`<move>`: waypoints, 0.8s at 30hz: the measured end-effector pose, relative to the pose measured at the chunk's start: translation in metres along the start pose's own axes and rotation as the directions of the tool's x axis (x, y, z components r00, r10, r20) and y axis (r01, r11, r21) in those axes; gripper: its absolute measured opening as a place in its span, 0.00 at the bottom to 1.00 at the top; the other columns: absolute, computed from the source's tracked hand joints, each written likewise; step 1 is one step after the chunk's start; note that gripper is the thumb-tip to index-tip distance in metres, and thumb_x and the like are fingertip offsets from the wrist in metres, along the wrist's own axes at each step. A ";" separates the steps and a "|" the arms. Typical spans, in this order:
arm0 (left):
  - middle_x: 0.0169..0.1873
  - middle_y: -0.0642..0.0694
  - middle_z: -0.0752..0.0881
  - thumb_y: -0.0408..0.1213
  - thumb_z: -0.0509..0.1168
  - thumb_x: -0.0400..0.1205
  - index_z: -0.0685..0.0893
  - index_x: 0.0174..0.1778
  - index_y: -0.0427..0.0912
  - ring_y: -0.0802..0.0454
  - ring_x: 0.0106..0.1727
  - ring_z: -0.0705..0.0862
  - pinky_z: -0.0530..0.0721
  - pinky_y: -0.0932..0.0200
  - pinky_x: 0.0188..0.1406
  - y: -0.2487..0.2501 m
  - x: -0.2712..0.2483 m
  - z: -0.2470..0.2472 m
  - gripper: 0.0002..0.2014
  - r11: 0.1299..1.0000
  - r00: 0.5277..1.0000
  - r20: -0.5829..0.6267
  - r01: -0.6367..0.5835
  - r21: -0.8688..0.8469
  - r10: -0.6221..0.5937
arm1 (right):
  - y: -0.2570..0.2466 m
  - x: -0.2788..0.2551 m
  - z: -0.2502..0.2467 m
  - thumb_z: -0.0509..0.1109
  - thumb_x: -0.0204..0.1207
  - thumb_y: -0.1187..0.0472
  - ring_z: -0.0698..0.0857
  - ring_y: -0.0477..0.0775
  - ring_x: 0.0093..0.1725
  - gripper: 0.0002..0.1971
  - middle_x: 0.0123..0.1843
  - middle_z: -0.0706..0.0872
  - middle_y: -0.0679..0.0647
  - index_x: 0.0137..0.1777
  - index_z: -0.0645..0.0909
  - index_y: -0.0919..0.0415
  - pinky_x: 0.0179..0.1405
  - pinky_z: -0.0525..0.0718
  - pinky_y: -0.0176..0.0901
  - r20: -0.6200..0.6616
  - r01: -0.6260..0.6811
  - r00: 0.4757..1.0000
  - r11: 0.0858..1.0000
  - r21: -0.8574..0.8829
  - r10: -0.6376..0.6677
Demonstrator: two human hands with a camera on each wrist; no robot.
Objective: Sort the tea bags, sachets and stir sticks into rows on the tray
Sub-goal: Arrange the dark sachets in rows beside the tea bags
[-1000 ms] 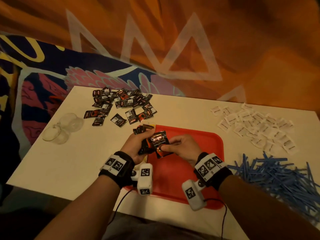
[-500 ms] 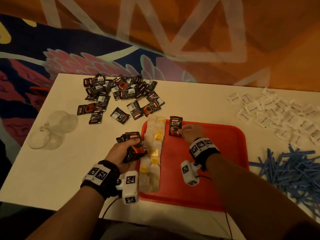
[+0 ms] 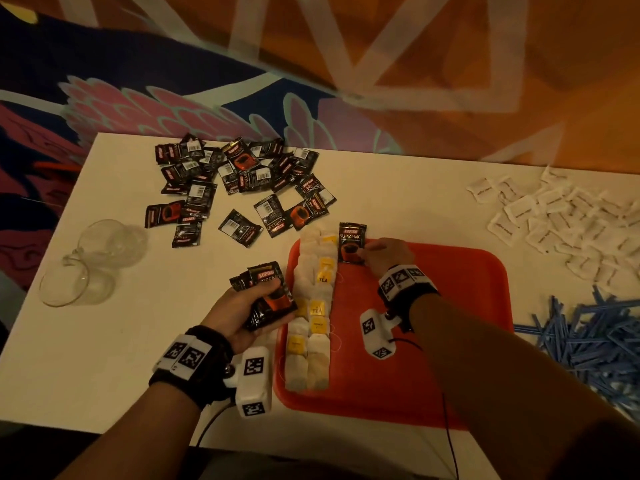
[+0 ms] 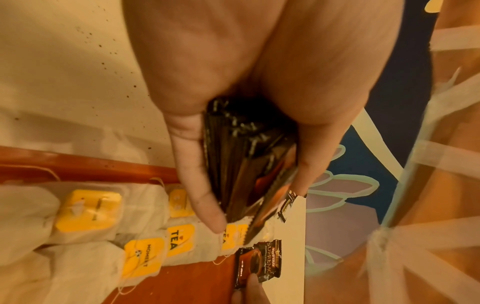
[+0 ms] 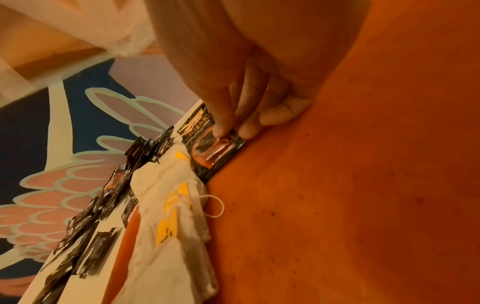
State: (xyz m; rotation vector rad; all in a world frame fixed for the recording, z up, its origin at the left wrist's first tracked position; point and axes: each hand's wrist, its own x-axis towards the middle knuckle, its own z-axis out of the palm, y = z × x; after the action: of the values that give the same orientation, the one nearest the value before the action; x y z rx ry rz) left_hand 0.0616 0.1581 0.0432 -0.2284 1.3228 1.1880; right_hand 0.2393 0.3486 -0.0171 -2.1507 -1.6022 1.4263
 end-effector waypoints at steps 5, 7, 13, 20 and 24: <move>0.42 0.36 0.92 0.30 0.72 0.76 0.84 0.58 0.36 0.38 0.43 0.93 0.92 0.44 0.35 -0.001 0.000 0.001 0.14 1.000 1.000 -0.010 -0.001 0.002 0.001 | -0.001 0.002 0.000 0.80 0.71 0.53 0.87 0.50 0.54 0.11 0.52 0.91 0.51 0.52 0.90 0.53 0.56 0.87 0.44 0.008 0.009 1.000 0.999 -0.043 -0.009; 0.42 0.36 0.92 0.30 0.72 0.76 0.84 0.58 0.36 0.38 0.43 0.92 0.92 0.44 0.35 -0.002 0.000 0.001 0.14 1.000 1.000 -0.010 0.000 -0.002 0.000 | -0.001 0.003 0.000 0.80 0.71 0.52 0.88 0.50 0.53 0.12 0.51 0.91 0.51 0.53 0.90 0.53 0.54 0.87 0.43 0.008 0.008 1.000 0.999 -0.046 -0.007; 0.43 0.35 0.92 0.29 0.70 0.79 0.83 0.59 0.36 0.37 0.43 0.93 0.92 0.44 0.34 -0.005 0.001 0.000 0.12 1.000 1.000 -0.020 -0.009 0.007 0.009 | 0.002 0.003 0.001 0.81 0.70 0.53 0.88 0.49 0.51 0.11 0.49 0.91 0.51 0.50 0.90 0.54 0.53 0.88 0.42 0.007 0.006 1.000 1.000 -0.026 -0.006; 0.49 0.33 0.91 0.30 0.72 0.78 0.85 0.57 0.36 0.37 0.47 0.91 0.92 0.43 0.38 -0.008 0.002 0.010 0.12 0.998 1.000 -0.007 -0.030 0.060 0.030 | 0.005 -0.006 -0.010 0.80 0.70 0.53 0.86 0.49 0.54 0.14 0.53 0.89 0.49 0.55 0.88 0.53 0.56 0.86 0.42 -0.003 0.018 1.000 1.000 0.012 -0.018; 0.51 0.31 0.90 0.32 0.75 0.73 0.85 0.59 0.34 0.36 0.46 0.92 0.92 0.47 0.35 -0.010 0.003 0.024 0.18 0.993 0.999 0.011 -0.051 0.108 0.050 | 0.009 -0.027 -0.014 0.80 0.69 0.49 0.87 0.48 0.51 0.12 0.51 0.90 0.48 0.50 0.89 0.51 0.53 0.87 0.44 0.051 0.109 0.992 0.990 0.088 -0.113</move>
State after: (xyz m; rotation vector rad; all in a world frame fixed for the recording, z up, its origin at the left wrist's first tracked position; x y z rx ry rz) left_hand 0.0834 0.1727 0.0438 -0.1125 1.3884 1.1541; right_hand 0.2559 0.3296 0.0018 -1.9604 -1.6207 1.5036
